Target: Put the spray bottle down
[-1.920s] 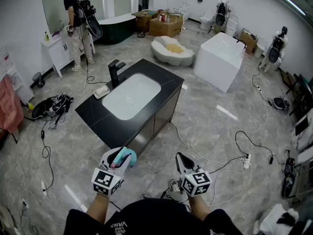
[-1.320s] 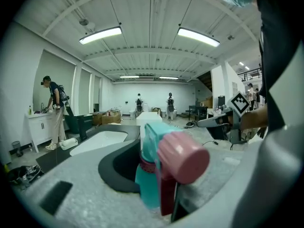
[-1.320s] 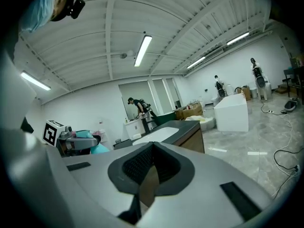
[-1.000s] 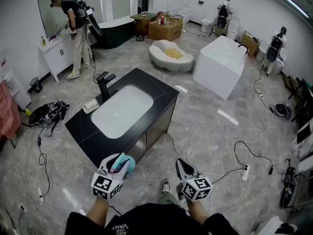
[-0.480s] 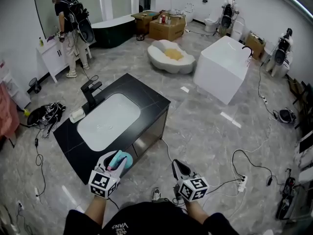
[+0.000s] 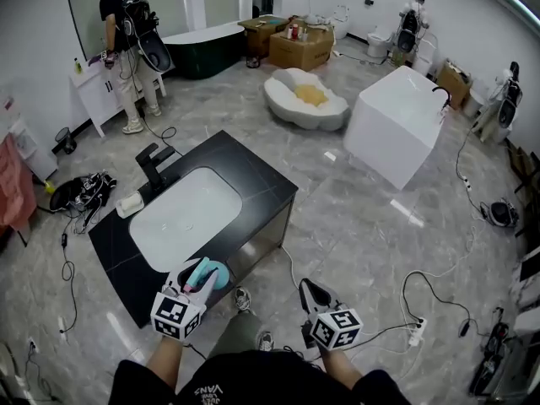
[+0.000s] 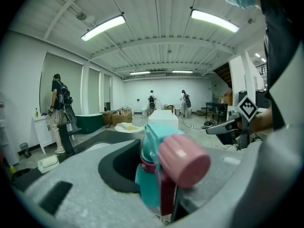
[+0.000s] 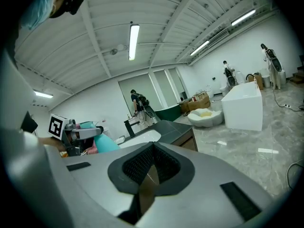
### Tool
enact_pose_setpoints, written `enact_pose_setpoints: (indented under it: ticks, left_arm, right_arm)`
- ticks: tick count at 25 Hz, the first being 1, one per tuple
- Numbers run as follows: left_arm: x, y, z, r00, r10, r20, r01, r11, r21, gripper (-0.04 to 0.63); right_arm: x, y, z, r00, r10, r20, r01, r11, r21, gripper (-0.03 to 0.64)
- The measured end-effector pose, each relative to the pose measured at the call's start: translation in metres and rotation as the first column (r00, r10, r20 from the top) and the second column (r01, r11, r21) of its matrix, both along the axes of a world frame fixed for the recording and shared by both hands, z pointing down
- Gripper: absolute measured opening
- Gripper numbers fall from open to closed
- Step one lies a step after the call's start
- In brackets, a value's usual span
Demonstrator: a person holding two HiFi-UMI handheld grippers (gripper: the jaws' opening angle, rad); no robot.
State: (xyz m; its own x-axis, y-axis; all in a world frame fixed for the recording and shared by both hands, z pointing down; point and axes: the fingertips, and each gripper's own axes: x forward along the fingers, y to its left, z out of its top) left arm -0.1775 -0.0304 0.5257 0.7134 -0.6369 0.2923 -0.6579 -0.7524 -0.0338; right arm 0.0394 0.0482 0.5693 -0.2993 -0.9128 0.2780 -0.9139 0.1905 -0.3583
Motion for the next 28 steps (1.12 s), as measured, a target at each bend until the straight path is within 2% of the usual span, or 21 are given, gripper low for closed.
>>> enact_pose_setpoints:
  ticks: [8, 15, 23, 28]
  left_arm:
    - [0.020, -0.092, 0.002, 1.000, 0.012, -0.025, -0.012, 1.000, -0.002, 0.153]
    - [0.035, -0.178, 0.006, 0.999, 0.013, -0.045, -0.014, 1.000, -0.006, 0.153]
    - [0.047, -0.243, 0.002, 0.998, 0.031, -0.055, -0.031, 1.000, -0.002, 0.153]
    - [0.055, -0.282, -0.001, 0.999, 0.005, -0.053, -0.006, 1.000, -0.015, 0.153]
  right_arm:
    - [0.025, -0.072, -0.006, 0.999, 0.032, -0.027, -0.032, 0.999, -0.006, 0.003]
    - [0.037, -0.157, -0.015, 0.998, 0.023, -0.054, -0.023, 1.000, 0.004, 0.003]
    - [0.040, -0.234, -0.009, 0.998, 0.024, -0.050, -0.024, 1.000, -0.001, 0.005]
    - [0.049, -0.266, -0.008, 0.999, 0.010, -0.043, -0.011, 1.000, -0.028, 0.003]
